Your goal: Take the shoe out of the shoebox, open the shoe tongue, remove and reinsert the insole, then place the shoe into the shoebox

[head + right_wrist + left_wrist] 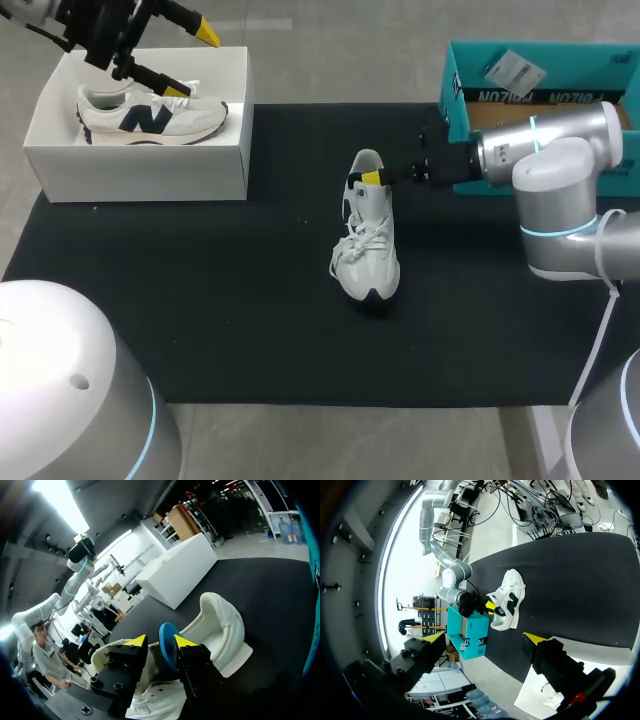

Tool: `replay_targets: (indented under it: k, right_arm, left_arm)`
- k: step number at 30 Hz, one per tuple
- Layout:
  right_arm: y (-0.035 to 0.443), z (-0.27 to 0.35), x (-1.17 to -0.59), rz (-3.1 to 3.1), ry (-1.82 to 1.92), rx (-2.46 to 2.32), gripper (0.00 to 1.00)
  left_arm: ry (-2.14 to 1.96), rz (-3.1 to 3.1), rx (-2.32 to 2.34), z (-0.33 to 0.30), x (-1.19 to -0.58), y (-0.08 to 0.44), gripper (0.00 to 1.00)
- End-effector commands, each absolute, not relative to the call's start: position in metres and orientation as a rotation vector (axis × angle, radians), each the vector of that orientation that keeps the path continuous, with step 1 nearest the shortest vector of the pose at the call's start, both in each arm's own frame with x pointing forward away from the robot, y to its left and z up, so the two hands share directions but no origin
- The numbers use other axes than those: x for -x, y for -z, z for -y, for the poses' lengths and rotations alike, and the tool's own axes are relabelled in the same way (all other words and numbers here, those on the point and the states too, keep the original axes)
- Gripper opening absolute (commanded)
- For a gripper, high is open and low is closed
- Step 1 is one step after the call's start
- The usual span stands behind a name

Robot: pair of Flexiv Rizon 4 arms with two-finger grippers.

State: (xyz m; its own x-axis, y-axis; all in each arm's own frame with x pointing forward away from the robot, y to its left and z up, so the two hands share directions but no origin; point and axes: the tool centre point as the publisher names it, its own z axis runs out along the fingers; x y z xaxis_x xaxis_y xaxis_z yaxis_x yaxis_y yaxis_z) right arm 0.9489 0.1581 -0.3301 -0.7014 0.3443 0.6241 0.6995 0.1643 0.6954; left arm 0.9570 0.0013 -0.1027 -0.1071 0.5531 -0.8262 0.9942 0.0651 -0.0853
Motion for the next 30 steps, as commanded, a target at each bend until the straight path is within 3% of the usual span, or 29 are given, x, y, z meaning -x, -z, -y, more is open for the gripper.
replay_targets:
  k: [1, 30]
  right_arm:
    - [0.324, -0.16, -0.95, 2.139, 1.545, 1.001, 1.0]
    - [0.28, -0.154, -0.948, 2.197, 1.564, 1.063, 1.0]
  left_arm:
    - [0.915, -1.734, -1.553, -0.001, -0.958, 0.102, 1.0]
    - [0.915, -1.734, -1.553, -0.001, -0.958, 0.102, 1.0]
